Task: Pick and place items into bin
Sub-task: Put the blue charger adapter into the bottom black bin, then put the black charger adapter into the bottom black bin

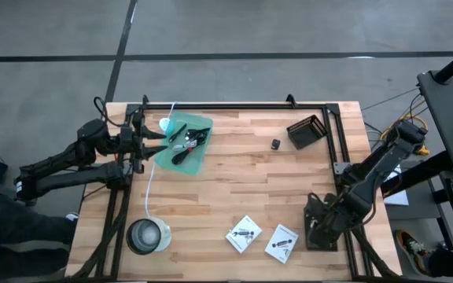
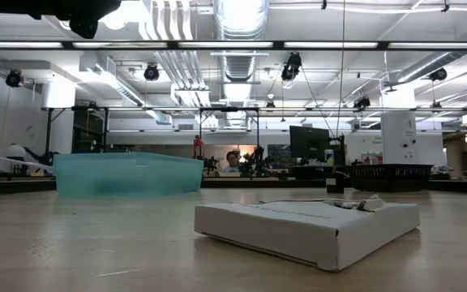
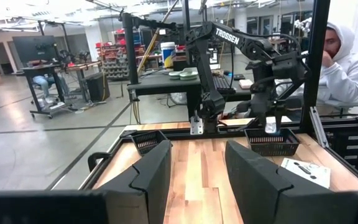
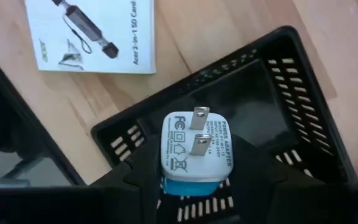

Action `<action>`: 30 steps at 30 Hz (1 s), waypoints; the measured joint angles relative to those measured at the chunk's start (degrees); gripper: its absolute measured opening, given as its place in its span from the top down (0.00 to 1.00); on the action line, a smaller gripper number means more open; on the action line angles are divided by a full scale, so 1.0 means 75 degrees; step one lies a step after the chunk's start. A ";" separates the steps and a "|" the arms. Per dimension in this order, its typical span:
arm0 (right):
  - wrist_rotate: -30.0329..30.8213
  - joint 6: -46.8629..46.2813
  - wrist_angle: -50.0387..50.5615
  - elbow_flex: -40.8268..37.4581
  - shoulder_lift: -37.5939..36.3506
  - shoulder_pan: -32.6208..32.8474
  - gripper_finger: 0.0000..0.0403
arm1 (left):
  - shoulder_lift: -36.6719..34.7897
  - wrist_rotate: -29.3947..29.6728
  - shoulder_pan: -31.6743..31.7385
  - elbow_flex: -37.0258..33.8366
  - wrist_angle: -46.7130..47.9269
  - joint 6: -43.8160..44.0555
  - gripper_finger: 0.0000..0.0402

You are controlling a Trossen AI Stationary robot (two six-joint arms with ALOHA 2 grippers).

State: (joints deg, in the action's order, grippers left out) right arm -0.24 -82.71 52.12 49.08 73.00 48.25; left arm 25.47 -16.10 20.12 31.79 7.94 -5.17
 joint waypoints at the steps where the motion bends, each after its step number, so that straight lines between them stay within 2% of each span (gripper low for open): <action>1: 0.0020 0.0003 -0.0026 0.0000 0.0033 0.0000 0.66 | 0.0000 0.0000 0.0000 0.0000 0.0000 0.0000 0.66; 9: 0.0014 0.0053 -0.0009 0.0000 0.0442 0.0000 0.66 | 0.0000 0.0000 -0.0003 0.0000 0.0002 0.0003 0.66; 19: -0.0404 0.0031 -0.0024 0.0023 0.0666 0.0000 0.62 | 0.0065 0.0000 -0.0003 0.0000 -0.0140 -0.0003 0.66; 30: -0.0377 -0.0924 0.0005 0.0029 0.0666 0.0000 0.50 | 0.0497 0.0000 -0.0003 -0.0003 -0.0198 0.0000 0.66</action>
State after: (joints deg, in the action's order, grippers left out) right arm -3.07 -89.63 52.16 49.30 78.00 48.25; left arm 29.20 -16.10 20.10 31.77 6.46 -5.17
